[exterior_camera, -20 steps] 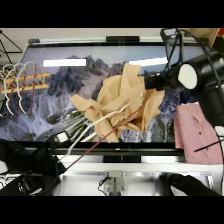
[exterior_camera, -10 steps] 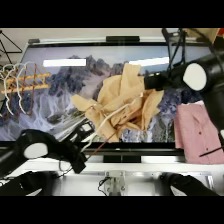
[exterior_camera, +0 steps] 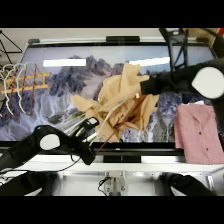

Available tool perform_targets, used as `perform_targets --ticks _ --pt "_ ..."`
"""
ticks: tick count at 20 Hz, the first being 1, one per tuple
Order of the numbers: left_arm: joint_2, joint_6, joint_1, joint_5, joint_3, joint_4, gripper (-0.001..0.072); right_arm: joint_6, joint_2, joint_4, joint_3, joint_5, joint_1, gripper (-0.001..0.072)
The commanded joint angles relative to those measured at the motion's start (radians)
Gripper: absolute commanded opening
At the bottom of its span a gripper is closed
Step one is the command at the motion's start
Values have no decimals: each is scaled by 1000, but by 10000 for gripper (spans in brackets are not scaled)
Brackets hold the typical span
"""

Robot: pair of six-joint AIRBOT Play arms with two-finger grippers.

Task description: Fold the shirts.

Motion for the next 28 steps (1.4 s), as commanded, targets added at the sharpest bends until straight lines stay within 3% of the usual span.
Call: perform_targets --ticks 1,4,7,11,13,16,21,26,28 --pt "48 -47 33 -77 18 54 53 13 54 -65 1 47 26 72" --pt "130 -58 37 -211 21 108 53 26 77 -97 1 53 26 72" --pt "145 -81 37 -273 21 119 53 26 78 -11 1 50 26 72" --pt "151 -211 37 -335 21 245 53 25 78 68 1 44 26 72" --pt "152 -277 37 -319 21 332 53 14 78 134 1 9 26 72" --pt "142 -290 33 -210 21 342 53 10 77 281 1 -80 26 71" --pt "132 -149 9 -72 21 301 53 26 67 278 1 -118 26 71" --pt "182 -23 3 -315 21 377 53 43 67 78 0 -85 25 71" --pt "222 4 3 -332 21 399 53 45 67 45 0 -82 25 71"
